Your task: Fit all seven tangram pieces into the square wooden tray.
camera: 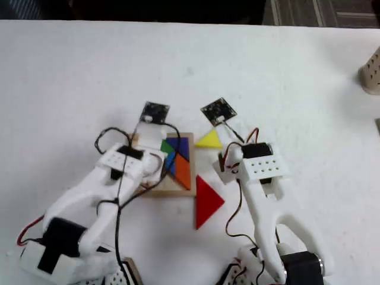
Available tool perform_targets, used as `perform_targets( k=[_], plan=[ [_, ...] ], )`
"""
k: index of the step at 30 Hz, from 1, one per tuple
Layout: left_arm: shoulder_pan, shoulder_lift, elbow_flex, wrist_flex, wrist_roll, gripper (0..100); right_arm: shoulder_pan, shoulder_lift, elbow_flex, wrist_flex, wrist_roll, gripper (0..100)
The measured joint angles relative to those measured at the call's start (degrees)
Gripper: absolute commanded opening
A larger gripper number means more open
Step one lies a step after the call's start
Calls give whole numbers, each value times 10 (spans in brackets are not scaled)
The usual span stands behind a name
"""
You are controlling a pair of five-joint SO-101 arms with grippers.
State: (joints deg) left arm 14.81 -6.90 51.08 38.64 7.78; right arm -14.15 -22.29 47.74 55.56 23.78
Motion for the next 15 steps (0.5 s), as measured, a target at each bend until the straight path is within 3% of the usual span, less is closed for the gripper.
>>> perform_targets(
  k=[8,15],
  plan=[
    [-4,7,-11,0,0,23,0,0,0,0,0,18],
    [-37,7,-11,-46,0,23,0,0,0,0,0,18]
  ],
)
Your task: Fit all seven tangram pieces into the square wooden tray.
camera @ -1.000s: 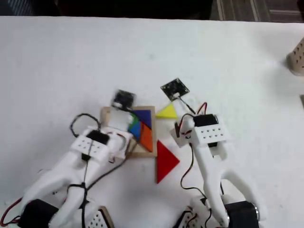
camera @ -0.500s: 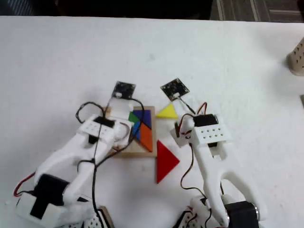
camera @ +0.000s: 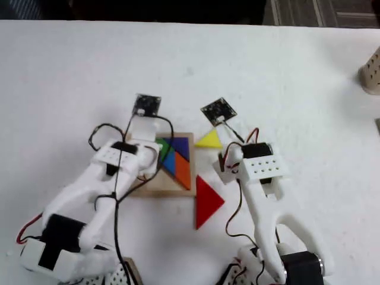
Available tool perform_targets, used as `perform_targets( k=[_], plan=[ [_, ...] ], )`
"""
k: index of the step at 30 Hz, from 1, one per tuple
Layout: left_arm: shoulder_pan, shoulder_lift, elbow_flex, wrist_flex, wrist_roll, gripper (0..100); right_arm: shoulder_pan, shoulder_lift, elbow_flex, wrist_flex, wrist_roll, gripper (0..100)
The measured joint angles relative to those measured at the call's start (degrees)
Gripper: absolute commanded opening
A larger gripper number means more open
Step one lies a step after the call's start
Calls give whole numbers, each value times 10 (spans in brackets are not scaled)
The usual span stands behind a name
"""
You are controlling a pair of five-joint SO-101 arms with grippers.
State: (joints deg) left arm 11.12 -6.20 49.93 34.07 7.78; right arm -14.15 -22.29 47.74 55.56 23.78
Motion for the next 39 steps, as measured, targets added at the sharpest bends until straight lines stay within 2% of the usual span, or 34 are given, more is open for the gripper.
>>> perform_targets(
  k=[9,17,31,35,39],
  plan=[
    [-1,0,0,-14,0,23,0,0,0,0,0,18],
    [-1,0,0,-75,-1,23,0,0,0,0,0,18],
    [-1,-1,0,-64,-2,22,0,0,0,0,0,18],
    [-2,-46,15,-31,0,23,0,0,0,0,0,18],
    [-9,-132,69,-31,-2,24,0,0,0,0,0,18]
  ],
)
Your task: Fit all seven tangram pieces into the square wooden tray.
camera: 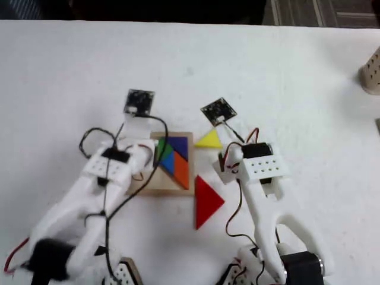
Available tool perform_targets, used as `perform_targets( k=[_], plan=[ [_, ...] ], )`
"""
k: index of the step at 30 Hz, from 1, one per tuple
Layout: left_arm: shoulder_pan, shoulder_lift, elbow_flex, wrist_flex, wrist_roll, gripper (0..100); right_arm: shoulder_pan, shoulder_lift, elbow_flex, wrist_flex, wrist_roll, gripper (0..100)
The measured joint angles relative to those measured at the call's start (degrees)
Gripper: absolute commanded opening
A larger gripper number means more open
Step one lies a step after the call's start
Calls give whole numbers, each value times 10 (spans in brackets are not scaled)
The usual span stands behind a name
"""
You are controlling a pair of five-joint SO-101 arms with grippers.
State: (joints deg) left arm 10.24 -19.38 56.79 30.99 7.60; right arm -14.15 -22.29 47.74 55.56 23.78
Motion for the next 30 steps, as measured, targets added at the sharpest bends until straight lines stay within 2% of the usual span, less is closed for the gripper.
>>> perform_targets(
  k=[6,12,19,27,30],
  plan=[
    [-6,-40,33,-26,0,24,0,0,0,0,0,18],
    [-9,44,4,-29,0,24,-1,0,0,0,0,18],
    [-98,104,-62,-29,2,24,4,0,0,0,-8,18],
    [-162,108,-72,-29,3,24,32,0,-21,0,-164,19],
    [-170,108,-72,-29,3,24,32,0,-35,0,-236,84]
  ],
)
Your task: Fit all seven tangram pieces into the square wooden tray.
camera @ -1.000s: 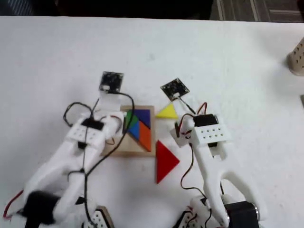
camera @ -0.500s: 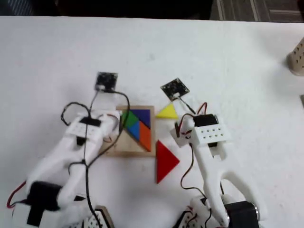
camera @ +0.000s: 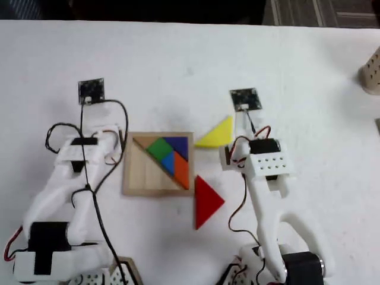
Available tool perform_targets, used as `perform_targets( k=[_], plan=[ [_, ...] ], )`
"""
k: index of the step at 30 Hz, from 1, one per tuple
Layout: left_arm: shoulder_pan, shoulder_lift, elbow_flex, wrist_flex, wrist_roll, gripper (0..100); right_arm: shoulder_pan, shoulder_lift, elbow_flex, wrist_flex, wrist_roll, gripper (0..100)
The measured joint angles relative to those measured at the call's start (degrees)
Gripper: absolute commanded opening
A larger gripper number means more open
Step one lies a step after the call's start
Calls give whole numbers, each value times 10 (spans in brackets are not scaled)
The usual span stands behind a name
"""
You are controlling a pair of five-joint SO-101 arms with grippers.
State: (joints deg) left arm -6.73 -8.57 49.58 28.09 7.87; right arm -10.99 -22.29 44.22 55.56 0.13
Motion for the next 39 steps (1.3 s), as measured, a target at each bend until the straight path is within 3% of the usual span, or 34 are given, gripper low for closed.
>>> perform_targets(
  k=[5,8,14,21,30,39],
  plan=[
    [-1,0,0,0,0,24,-1,0,-10,-11,-142,246],
    [-1,0,0,0,-1,24,-2,1,-10,-38,-221,247],
    [-1,0,0,0,-1,24,-33,55,-29,-94,-300,247],
    [-1,0,0,0,-1,24,-50,214,-189,-44,-418,251],
    [-1,45,-28,0,-1,24,-52,404,-393,25,-501,251],
    [-1,90,-67,0,-1,24,-54,490,-497,108,-509,251]
  ],
)
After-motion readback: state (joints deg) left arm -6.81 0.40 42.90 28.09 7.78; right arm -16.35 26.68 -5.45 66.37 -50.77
